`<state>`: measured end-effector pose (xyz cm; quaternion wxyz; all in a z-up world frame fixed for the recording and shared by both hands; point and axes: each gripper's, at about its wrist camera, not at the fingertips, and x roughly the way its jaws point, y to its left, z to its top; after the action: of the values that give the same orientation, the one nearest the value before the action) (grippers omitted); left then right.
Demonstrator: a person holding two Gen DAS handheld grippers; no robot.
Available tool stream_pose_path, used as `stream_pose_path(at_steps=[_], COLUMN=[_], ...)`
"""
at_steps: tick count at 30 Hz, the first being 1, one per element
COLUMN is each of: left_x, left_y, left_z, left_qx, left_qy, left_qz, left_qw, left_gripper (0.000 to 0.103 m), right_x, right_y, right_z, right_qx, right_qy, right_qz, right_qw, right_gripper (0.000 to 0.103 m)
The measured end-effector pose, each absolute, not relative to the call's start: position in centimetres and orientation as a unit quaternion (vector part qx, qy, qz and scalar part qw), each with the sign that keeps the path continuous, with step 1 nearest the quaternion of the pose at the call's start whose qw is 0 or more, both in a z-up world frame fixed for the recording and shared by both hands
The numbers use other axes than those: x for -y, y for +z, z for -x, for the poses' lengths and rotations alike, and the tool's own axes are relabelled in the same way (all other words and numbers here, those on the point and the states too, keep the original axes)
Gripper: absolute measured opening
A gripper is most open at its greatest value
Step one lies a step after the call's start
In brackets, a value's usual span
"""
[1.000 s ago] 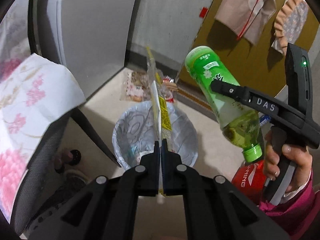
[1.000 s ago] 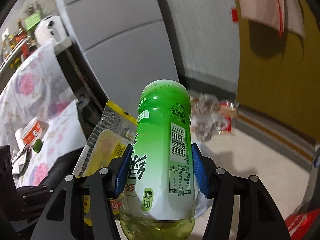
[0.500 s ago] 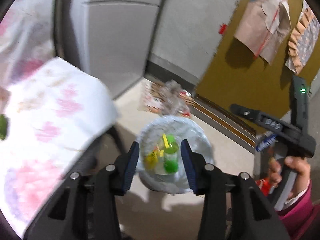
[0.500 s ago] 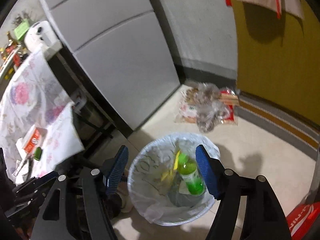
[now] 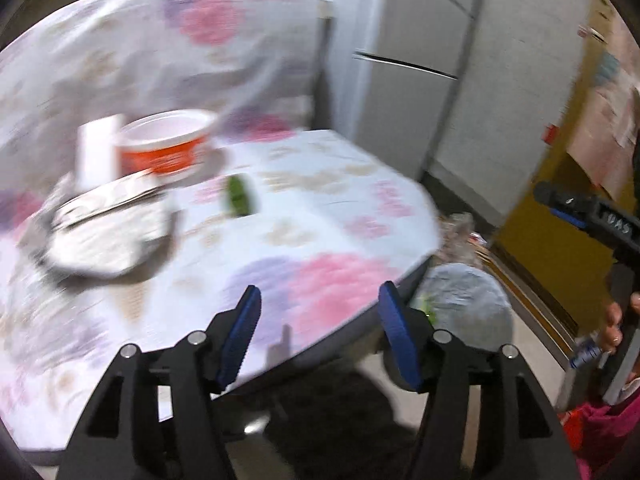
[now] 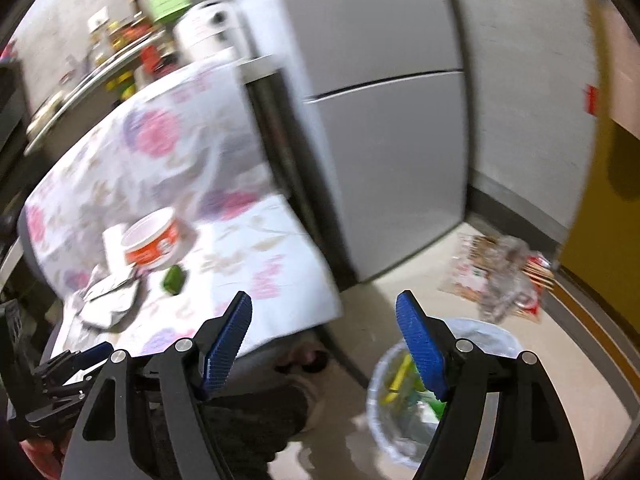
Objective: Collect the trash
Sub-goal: 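Move both tools back toward the remaining trash, then grasp the white patterned wrapper with the right gripper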
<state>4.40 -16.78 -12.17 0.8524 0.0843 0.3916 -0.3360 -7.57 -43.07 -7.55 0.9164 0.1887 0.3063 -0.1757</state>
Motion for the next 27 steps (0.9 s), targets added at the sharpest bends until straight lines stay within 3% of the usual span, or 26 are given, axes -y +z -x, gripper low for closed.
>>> stream_pose_path(at_steps=[14,27], left_x=[-0.1,-5.2], left_y=[-10.5,-11.8], left_z=[-10.6,-15.7], left_qx=[-0.393,-0.391], left_qy=[-0.111,-0.067], left_qz=[-0.041,0.003], left_qw=[0.912,0.918], left_gripper=[0.066,0.066], right_x=[28.3,16.1], right_y=[-7.6,-11.5], right_z=[-8.1,-18.2], right_qx=[-0.354,-0.381], right_qy=[0.027,0.164], right_qz=[-0.079,0.062], right_qw=[0.932,0.908], right_gripper=[0.08,0.077])
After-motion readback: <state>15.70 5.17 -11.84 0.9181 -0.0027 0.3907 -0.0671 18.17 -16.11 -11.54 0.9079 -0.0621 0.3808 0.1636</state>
